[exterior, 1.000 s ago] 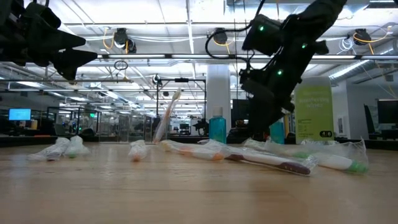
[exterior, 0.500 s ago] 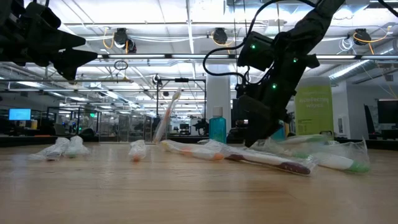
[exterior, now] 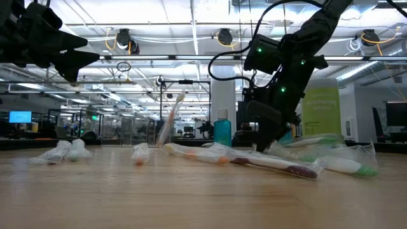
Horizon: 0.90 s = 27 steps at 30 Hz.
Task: Pick & Place toothbrushing station
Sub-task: Put the green toothbrush into the transparent organizer
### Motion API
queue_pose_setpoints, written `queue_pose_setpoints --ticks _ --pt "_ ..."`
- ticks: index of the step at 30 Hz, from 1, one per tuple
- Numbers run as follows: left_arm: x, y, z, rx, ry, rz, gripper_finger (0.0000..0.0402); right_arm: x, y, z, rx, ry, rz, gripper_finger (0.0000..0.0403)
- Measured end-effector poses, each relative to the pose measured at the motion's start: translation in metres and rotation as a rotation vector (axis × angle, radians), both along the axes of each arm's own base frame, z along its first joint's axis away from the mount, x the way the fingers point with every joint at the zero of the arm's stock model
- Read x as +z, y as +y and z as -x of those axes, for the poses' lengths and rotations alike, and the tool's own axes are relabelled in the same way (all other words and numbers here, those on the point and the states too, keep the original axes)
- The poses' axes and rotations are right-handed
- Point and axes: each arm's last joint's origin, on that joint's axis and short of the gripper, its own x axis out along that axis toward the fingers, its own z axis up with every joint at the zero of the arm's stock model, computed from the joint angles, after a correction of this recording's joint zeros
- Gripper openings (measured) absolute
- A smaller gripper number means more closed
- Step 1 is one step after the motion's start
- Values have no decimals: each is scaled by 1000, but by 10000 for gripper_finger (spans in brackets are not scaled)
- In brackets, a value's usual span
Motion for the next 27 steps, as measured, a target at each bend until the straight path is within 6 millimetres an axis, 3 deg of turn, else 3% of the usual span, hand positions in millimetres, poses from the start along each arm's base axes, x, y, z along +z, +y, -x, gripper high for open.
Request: queue_pose_setpoints --ticks 8,12,22,27 --pt "0 0 0 0 0 0 230 3 0 -2 55 -16 33 13" --pt "0 0 0 0 0 0 230 10 0 -2 76 -43 46 12" --pt "0 0 0 0 0 0 230 60 1 8 122 -224 118 11" --pt "0 0 0 0 0 0 230 92 4 10 166 -402 194 11"
